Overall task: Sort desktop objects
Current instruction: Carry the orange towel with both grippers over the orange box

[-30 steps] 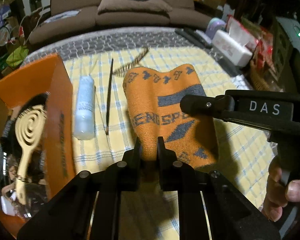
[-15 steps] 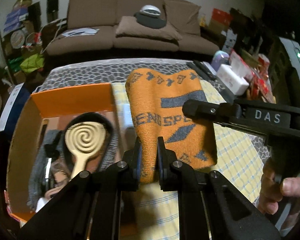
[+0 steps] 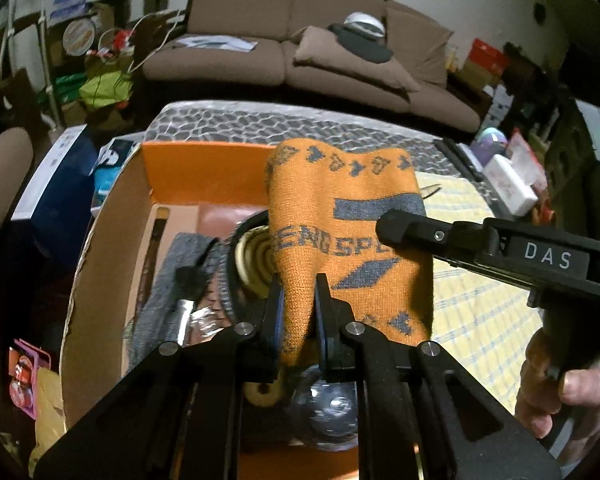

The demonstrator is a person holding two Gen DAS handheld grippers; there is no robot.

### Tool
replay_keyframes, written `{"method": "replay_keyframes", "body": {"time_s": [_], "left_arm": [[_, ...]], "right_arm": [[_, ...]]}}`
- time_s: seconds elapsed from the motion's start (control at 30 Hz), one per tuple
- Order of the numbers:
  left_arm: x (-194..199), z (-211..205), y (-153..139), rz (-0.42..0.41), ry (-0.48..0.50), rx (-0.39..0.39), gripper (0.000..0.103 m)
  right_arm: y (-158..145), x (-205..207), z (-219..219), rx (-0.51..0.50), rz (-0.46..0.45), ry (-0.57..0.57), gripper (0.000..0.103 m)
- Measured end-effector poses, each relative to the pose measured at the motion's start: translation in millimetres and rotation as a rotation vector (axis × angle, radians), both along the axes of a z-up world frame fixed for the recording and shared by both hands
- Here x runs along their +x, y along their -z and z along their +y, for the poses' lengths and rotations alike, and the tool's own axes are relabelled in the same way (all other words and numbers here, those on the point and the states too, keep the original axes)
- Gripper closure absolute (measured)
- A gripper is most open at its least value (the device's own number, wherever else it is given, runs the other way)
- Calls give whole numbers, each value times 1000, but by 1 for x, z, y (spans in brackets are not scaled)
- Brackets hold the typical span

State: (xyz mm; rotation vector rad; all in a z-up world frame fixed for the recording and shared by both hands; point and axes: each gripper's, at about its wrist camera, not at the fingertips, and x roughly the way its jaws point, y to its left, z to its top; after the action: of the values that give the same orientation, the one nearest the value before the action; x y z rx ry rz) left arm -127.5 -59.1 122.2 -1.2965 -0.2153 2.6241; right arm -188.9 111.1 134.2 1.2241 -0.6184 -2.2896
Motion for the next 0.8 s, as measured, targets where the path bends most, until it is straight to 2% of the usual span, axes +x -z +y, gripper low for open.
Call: {"method": "replay_keyframes", "body": {"time_s": [0.27,0.43,0.67,0.8], "left_arm": [[-22,-21,27,-62,-13,17,91],[-30,-19,40,-95,1,11,91],[-31,-8,55,-129,25,-40,90],[-29,-2,55,-136,33,-80,90]], "right_arm": [[26,-20,-28,85,-24,-6,89],[33,-24,-43,210,8,3,87],[48,-21,-66,455,45,-16,83],[50,-20,-69,483,51,-24,82]]}}
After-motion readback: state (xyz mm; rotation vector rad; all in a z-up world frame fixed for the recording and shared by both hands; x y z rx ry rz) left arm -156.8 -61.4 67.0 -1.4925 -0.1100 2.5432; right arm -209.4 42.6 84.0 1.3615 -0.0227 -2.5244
